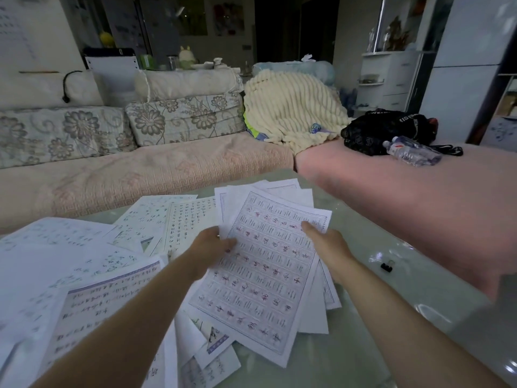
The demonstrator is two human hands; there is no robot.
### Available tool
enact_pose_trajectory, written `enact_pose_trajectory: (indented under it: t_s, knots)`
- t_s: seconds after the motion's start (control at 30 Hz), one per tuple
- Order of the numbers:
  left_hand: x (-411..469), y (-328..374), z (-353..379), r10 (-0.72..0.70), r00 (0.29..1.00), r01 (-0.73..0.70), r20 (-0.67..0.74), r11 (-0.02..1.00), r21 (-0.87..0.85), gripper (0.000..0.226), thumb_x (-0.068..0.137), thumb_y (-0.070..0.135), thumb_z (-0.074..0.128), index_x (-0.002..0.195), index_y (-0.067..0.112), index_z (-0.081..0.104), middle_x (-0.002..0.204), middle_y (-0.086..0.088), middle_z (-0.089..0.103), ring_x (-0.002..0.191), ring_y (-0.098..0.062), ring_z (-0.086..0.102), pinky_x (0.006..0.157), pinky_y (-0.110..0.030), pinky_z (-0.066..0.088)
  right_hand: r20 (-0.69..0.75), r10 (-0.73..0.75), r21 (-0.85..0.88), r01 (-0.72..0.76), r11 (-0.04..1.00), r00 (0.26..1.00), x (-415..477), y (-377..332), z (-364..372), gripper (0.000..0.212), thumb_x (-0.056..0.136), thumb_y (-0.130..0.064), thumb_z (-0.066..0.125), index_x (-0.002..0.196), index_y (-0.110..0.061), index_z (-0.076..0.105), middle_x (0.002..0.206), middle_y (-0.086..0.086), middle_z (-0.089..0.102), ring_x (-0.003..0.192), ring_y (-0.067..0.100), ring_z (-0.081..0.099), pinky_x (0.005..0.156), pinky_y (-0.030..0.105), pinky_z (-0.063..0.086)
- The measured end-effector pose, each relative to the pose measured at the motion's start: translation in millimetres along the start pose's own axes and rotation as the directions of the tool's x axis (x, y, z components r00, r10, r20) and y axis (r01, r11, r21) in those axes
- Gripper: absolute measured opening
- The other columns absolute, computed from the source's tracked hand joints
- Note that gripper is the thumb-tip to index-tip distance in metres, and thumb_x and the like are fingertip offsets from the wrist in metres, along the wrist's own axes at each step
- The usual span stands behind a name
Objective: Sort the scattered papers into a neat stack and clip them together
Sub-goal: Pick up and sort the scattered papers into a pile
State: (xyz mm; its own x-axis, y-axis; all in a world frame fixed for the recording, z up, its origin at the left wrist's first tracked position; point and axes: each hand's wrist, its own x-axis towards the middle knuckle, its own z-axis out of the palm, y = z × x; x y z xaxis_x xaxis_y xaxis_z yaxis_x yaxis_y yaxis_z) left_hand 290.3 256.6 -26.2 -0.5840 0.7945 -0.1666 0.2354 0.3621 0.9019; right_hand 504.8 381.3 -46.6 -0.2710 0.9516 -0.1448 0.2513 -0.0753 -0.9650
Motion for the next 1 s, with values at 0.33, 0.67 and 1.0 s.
enact_pose_trajectory:
  t_s: [0.33,0.67,1.0]
  knots:
    - [-7.3,-32.0,-22.8,-0.209,0.978,0.210,0.025,0.972,-0.108,0.021,0.091,0.019,0.065,0.107,0.009,0.057,0.104,-0.015,0.067,0.094,-0.035,0.067,0.084,-0.047,0.055,0.252,-0.013,-0.193,0.063,0.979,0.968,-11.9,-9.9,28.6,0.010,0.089,-0.011,0.065,0.094,-0.020,0.067,0.103,0.001,0.070,0.094,0.020,0.066,0.082,0.030,0.052]
    - [10.1,-19.1,-31.7,-0.030,0.959,0.092,-0.282,0.974,0.209,0.023,0.089,0.009,0.045,0.111,0.012,0.044,0.101,-0.007,0.058,0.092,-0.030,0.059,0.064,-0.037,0.050,-0.023,-0.028,-0.662,0.005,0.749,0.999,20.9,-17.6,49.7,0.025,0.078,-0.035,0.054,0.096,-0.020,0.059,0.116,0.010,0.059,0.117,0.034,0.050,0.080,0.035,0.040]
    - [42.5,-11.0,-11.8,-0.094,0.985,0.115,-0.145,0.983,0.145,0.035,0.085,0.007,0.053,0.119,0.009,0.042,0.110,-0.010,0.058,0.101,-0.030,0.058,0.083,-0.044,0.054,0.004,0.241,0.068,-0.240,0.968,0.971,56.3,-25.0,42.0,0.037,0.084,-0.007,0.069,0.118,0.001,0.056,0.102,0.015,0.064,0.090,0.032,0.063,0.080,0.040,0.053]
